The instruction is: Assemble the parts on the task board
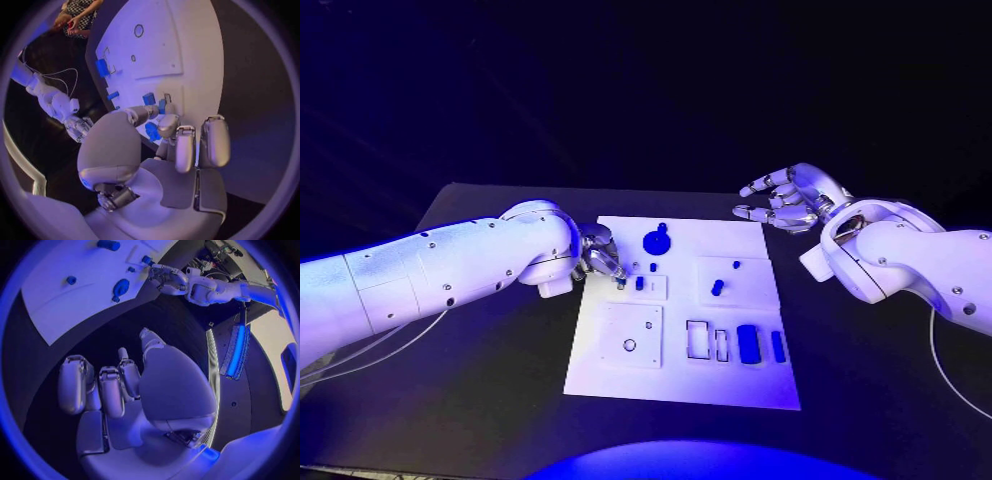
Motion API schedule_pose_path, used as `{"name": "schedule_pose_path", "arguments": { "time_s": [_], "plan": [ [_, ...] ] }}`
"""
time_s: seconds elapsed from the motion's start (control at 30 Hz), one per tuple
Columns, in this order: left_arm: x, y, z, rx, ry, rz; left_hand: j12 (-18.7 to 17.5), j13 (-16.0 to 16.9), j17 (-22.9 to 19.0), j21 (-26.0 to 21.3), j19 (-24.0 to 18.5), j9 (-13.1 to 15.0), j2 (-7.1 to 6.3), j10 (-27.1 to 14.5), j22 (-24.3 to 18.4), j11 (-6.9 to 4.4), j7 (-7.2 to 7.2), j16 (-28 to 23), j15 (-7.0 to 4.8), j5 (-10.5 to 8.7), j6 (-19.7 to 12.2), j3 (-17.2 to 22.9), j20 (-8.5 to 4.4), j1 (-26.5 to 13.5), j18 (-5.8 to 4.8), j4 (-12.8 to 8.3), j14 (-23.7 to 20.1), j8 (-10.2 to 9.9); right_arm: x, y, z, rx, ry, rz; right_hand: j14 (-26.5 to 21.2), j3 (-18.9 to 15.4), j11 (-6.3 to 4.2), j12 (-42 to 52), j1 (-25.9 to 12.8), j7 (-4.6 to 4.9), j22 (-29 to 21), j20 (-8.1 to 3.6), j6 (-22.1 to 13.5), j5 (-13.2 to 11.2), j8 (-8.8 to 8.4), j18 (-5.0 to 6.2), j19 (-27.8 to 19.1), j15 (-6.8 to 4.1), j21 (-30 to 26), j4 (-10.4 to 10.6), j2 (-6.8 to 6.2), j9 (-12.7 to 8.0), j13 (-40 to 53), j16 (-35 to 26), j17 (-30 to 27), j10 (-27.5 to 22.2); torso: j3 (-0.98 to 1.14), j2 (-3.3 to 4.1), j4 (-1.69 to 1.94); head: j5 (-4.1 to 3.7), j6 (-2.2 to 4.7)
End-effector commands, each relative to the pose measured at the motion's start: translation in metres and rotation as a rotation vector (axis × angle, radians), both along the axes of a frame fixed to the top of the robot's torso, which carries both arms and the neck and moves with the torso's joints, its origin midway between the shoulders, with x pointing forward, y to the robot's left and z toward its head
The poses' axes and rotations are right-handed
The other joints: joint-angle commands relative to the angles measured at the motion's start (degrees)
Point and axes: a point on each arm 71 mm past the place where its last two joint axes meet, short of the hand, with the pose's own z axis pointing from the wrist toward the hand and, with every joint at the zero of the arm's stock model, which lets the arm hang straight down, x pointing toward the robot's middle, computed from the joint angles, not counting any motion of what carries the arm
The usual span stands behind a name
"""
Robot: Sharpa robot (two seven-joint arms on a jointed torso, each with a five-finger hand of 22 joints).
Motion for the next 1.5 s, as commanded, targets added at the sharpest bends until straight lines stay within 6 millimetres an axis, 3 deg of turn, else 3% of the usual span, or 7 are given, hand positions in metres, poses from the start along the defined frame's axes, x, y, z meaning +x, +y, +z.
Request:
{"name": "schedule_pose_path", "arguments": {
  "time_s": [0.03,1.5],
  "plan": [
    [-0.0015,-0.0023,-0.0009,0.031,0.001,-0.031,0.35,0.10,14.60,0.10,0.10,1.39,0.17,0.34,-0.02,-0.09,-1.15,0.29,-0.51,0.43,1.47,9.15,-0.17,-0.42,-0.65,-8.83,5.91,0.28,-0.0007,0.0016,-0.0001,-0.007,-0.005,0.022,4.88,-0.18,0.05,-0.18,-0.36,0.05,6.56,-0.06,-0.03,0.34,0.30,0.96,-0.28,-0.23,-0.29,-0.14,0.26,-0.08,3.56,-0.24,10.14,-0.28,0.02,-0.04,0.00,0.11,0.07],
    [-0.0037,-0.0058,-0.0043,0.083,0.013,-0.078,1.02,1.06,15.08,0.06,0.04,1.45,0.01,1.05,-0.10,-0.25,-1.34,0.55,-0.62,2.01,1.78,9.55,-0.29,-1.56,-0.64,-9.49,6.06,0.89,-0.0009,0.0014,-0.0007,-0.006,-0.004,0.022,4.86,-0.18,0.02,-0.17,-0.45,0.03,6.51,-0.08,0.05,0.64,0.39,0.98,-0.31,-0.26,-0.41,-0.13,0.24,-0.12,3.53,-0.28,10.06,-0.27,0.04,0.08,-0.09,-0.02,-0.30]
  ]
}}
